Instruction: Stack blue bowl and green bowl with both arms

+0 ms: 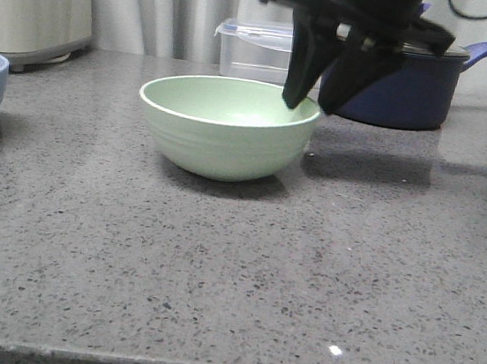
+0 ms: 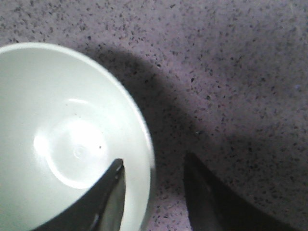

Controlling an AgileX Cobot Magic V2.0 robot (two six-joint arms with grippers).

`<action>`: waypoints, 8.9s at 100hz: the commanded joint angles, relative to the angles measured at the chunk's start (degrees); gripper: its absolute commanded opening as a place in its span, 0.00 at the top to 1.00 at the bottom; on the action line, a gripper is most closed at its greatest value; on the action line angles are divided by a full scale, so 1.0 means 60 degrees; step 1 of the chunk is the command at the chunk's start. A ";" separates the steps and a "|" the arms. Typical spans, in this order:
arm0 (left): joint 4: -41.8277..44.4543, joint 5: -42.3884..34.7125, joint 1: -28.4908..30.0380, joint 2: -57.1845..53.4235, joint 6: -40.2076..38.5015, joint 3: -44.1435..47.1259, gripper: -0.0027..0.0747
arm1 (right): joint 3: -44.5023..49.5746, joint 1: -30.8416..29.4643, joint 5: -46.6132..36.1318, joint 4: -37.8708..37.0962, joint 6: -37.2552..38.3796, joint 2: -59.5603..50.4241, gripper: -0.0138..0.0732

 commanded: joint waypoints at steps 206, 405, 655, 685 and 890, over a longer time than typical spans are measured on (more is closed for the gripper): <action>0.0715 0.1177 0.0018 0.1228 -0.1537 -0.1971 0.27 | 0.2757 0.0556 -0.1562 0.0655 -0.0200 -0.2007 0.93; -0.0559 0.4044 0.0094 0.7232 -0.0846 -0.6322 0.99 | 0.2757 0.0556 -0.1562 0.0655 -0.0200 -0.2007 0.93; -0.0939 0.5034 -0.4370 1.0139 -0.0553 -1.0306 0.49 | 0.2757 0.0551 -0.1537 0.0655 -0.0183 -0.2066 0.93; -0.0426 0.3497 -0.3780 0.7980 -0.0969 -0.7941 0.49 | 0.2765 0.0157 -0.1534 0.0521 -0.0090 -0.2894 0.93; 0.0630 -0.0204 -0.0575 -0.2835 -0.0224 0.0907 0.99 | 1.0083 -0.2826 -0.4337 -0.1468 -0.0060 -1.4528 0.93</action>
